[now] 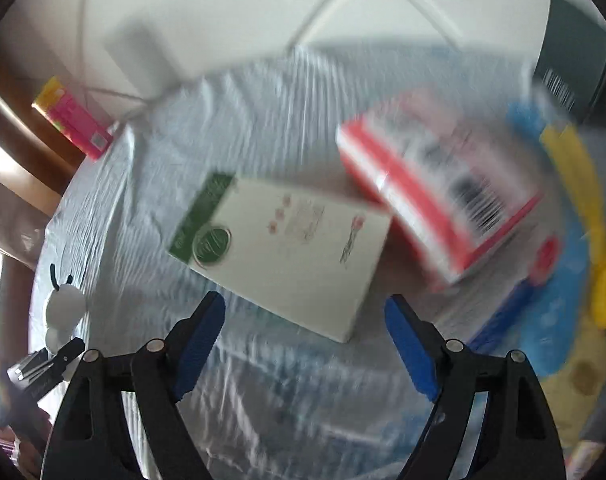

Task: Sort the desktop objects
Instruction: 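Grasp the white-and-green box with the right gripper while the left holds the plush bird, then lift the plush bird and white-and-green box with both grippers over the crate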

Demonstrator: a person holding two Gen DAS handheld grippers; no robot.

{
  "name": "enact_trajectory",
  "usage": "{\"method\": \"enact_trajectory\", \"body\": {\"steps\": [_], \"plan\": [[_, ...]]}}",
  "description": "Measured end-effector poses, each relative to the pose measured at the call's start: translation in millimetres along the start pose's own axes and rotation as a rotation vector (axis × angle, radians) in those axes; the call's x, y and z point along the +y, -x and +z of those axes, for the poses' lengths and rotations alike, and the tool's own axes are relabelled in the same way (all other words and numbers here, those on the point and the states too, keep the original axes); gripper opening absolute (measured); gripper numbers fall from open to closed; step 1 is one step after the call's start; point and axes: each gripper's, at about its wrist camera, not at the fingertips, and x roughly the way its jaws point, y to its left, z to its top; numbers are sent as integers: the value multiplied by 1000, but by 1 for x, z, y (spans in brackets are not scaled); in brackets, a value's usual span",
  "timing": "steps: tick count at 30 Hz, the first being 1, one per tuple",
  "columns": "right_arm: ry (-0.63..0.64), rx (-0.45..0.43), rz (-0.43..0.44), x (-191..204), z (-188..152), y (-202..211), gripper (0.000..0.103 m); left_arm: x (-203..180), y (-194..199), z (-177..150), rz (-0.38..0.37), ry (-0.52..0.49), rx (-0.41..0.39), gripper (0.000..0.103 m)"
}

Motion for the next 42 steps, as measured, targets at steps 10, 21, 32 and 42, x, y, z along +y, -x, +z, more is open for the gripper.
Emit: {"method": "enact_trajectory", "body": {"steps": [10,21,32,42], "plan": [[197,-98,-89,39,30,20,100,-6,19,9,-11,-8,-29,49],[318,-18,-186,45,41,-38,103,-24,12,4,-39,-33,-5,49],[301,-24,-195,58,26,-29,80,-30,31,1,-58,-45,-29,49],[313,-107,-177,82,-23,44,79,-49,78,-15,-96,-84,-83,48]]}}
